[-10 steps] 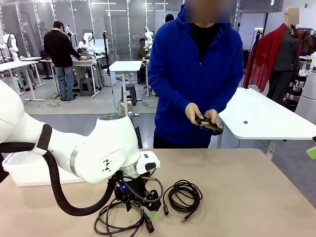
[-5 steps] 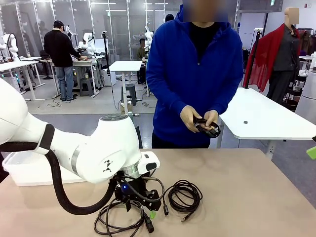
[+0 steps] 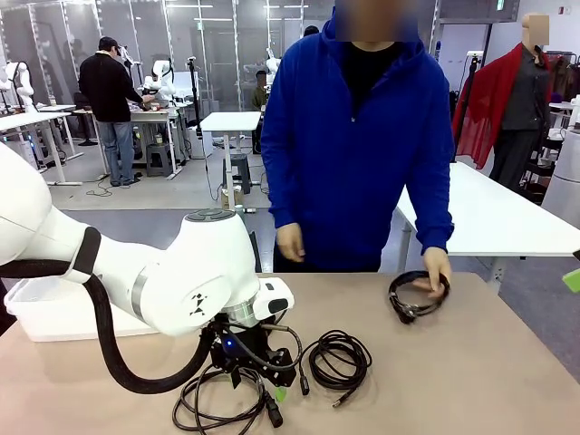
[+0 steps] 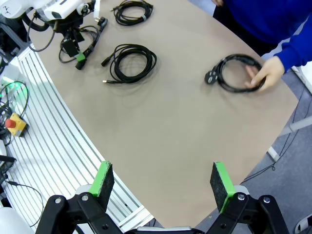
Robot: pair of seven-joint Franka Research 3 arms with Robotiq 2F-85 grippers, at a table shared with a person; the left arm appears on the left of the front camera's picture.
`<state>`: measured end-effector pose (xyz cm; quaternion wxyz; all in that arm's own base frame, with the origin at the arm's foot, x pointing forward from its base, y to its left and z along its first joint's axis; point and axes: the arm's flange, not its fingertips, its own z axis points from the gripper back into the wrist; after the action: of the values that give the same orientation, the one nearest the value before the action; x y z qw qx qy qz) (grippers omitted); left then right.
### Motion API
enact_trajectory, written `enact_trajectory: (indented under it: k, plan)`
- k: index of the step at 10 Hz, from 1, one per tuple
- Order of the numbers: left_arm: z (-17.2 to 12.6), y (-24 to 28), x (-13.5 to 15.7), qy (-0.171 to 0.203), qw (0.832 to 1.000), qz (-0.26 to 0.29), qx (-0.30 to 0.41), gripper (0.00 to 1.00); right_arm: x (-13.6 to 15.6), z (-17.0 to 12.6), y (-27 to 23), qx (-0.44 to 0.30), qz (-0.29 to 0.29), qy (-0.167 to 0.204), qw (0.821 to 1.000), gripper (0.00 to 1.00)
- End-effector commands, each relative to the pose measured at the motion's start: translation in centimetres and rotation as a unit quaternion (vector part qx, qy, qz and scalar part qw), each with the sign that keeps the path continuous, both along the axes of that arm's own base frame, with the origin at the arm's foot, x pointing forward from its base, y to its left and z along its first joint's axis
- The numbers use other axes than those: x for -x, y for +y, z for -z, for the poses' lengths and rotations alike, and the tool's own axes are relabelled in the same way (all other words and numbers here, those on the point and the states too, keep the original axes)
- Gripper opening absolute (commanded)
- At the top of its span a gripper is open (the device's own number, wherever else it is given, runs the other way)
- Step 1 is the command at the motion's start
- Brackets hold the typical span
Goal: Organize and store the cables.
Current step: Place the Power Cable into the Organizing box.
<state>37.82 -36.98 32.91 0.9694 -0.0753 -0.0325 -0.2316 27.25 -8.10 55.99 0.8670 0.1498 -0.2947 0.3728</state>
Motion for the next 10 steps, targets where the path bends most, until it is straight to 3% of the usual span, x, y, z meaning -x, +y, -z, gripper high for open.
enact_trajectory:
  k: [1, 6, 8, 10]
  plan:
    - [0.0, -0.9, -0.5, 0.001, 1.0, -0.013, -0.01, 1.0, 0.0, 0.1, 0.1, 0.0, -0.003, 0.001, 1.0, 1.0]
    - [-0.5, -2.0, -0.3, 0.011, 0.986, -0.168, -0.002, 1.0, 0.0, 0.1, 0.1, 0.0, -0.003, 0.001, 1.0, 1.0]
    - [-0.2, -2.0, -0.4, 0.029, 0.975, -0.219, -0.011, 1.0, 0.0, 0.1, 0.1, 0.0, -0.003, 0.001, 1.0, 1.0]
    - [0.0, -2.1, -0.9, 0.021, 0.959, -0.281, -0.024, 1.0, 0.0, 0.1, 0.1, 0.0, -0.003, 0.001, 1.0, 1.0]
